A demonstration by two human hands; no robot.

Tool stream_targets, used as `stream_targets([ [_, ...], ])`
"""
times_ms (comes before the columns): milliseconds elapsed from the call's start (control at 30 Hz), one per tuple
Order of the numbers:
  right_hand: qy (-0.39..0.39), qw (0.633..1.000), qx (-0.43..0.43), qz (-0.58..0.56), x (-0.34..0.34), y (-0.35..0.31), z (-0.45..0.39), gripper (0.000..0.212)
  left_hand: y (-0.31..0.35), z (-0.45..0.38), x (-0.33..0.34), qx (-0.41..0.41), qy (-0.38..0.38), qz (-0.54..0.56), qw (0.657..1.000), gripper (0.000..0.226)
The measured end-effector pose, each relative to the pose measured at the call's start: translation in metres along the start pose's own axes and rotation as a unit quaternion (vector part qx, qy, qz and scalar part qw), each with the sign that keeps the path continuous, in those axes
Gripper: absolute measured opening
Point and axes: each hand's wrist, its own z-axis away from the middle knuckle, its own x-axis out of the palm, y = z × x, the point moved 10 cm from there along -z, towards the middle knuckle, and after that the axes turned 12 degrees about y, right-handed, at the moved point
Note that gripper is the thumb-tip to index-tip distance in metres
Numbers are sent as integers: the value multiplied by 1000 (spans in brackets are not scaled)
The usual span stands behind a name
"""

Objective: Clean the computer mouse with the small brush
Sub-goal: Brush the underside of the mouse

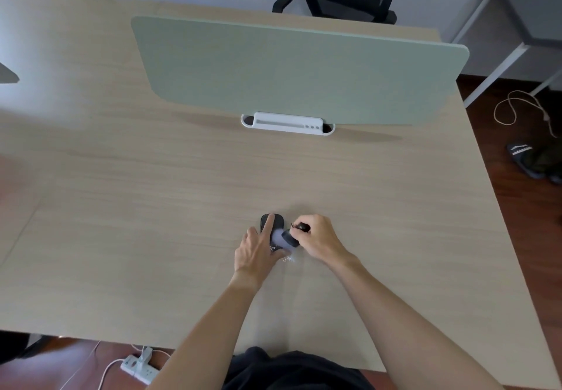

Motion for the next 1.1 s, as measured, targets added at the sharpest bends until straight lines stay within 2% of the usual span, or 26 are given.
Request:
stream_targets([
  [133, 72, 996, -12, -42, -13, -6, 0, 21, 2, -4, -3, -8, -20, 20, 1000, 97],
  [267, 46, 999, -22, -13, -4, -5, 5, 31, 5, -13, -4, -1, -40, -1, 999, 102],
  [367, 22, 1000, -6, 17, -6, -4, 0, 18, 11, -19, -6, -4, -49, 8, 999, 97],
  [433, 46, 999, -12, 4, -14, -10, -4, 14, 13, -21, -6, -4, -52, 29, 998, 94],
  [533, 63, 997, -42, 5, -17, -17, -2, 31, 18, -19, -3, 22, -81, 11, 996, 106],
  [600, 40, 997, -47, 38, -11, -13, 6, 30, 18, -18, -3, 50, -101, -42, 993, 115],
  [700, 14, 997, -50, 65, -11, -4, 17, 26, 18, -26, -16, 115, -71, -135, 982, 107],
  [767, 23, 994, -76, 77, -16, -8, 21, 19, 21, -32, -24, 161, -59, -166, 971, 105],
  [800, 40, 992, -91, 73, -21, -12, 22, 22, 23, -34, -24, 181, -65, -172, 966, 105],
  [867, 74, 989, -110, 59, -29, -20, 21, 25, 25, -34, -21, 205, -98, -167, 959, 101],
  [900, 75, 989, -117, 59, -28, -23, 22, 19, 26, -34, -19, 209, -120, -155, 958, 96],
  [1000, 50, 986, -136, 83, -15, -25, 26, 14, 27, -37, -15, 195, -158, -102, 962, 78],
  [1100, 16, 979, -160, 127, -3, -22, 32, 11, 29, -40, -19, 181, -150, -81, 968, 66],
])
